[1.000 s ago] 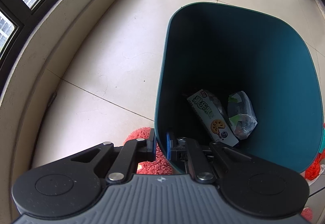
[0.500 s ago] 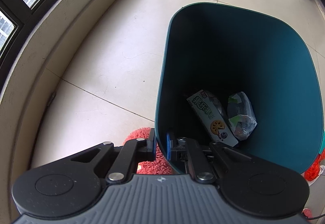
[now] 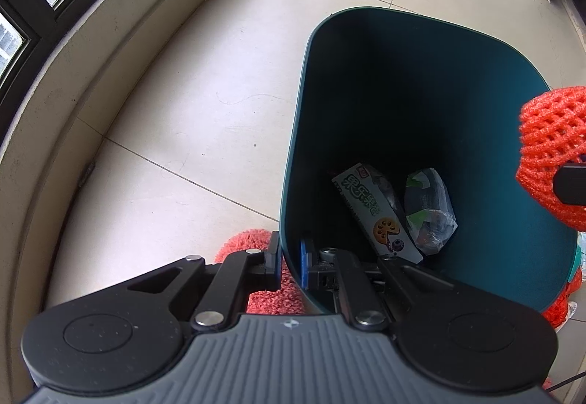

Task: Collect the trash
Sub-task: 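Carry the orange foam net into the teal bin and release it, then grasp the white cabbage leaf with the right tool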

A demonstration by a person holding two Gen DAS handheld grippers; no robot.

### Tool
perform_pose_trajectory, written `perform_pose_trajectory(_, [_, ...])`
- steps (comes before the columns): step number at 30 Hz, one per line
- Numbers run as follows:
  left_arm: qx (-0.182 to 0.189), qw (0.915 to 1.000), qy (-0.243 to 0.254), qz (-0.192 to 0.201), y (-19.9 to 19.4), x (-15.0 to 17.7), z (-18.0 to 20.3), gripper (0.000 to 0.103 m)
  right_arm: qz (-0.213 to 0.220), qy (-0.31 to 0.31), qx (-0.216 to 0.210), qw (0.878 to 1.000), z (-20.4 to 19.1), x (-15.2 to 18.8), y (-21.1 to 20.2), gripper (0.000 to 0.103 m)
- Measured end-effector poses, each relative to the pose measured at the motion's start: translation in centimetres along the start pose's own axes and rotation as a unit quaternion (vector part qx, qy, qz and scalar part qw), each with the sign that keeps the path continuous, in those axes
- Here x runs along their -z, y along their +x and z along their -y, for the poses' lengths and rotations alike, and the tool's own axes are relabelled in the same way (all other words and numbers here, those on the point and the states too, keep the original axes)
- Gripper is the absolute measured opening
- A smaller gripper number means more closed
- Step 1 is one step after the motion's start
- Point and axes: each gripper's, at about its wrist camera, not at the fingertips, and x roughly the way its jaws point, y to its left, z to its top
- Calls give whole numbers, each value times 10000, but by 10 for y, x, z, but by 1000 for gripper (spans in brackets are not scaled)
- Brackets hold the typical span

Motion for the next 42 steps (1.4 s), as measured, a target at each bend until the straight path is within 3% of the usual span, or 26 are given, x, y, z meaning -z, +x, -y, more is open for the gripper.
perform_pose_trajectory(11, [52, 10000, -8, 28, 0, 1, -3, 9, -464, 152, -107, 9987, 15, 10, 59, 11])
perform_pose_trajectory(14, [48, 10000, 5, 32, 0, 1, -2, 9, -626, 239, -86, 9977, 19, 16, 71, 16])
perform_pose_trajectory(25, [21, 10000, 29, 36, 1, 2, -1, 9, -795, 378, -68, 9961, 22, 31, 73, 25])
perform_pose_trajectory(36, [18, 10000, 4, 33, 1, 2, -2, 9, -373, 291, -189, 9987, 20, 34, 7, 37])
perform_pose_trajectory(40, [-10, 10000, 12, 34, 0, 1, -1, 9, -117, 231, -51, 9997, 24, 40, -30, 51])
perform_pose_trajectory(42, [-19, 10000, 4, 30, 0, 2, 0, 9, -16, 239, 121, 9996, 34, 47, -45, 51])
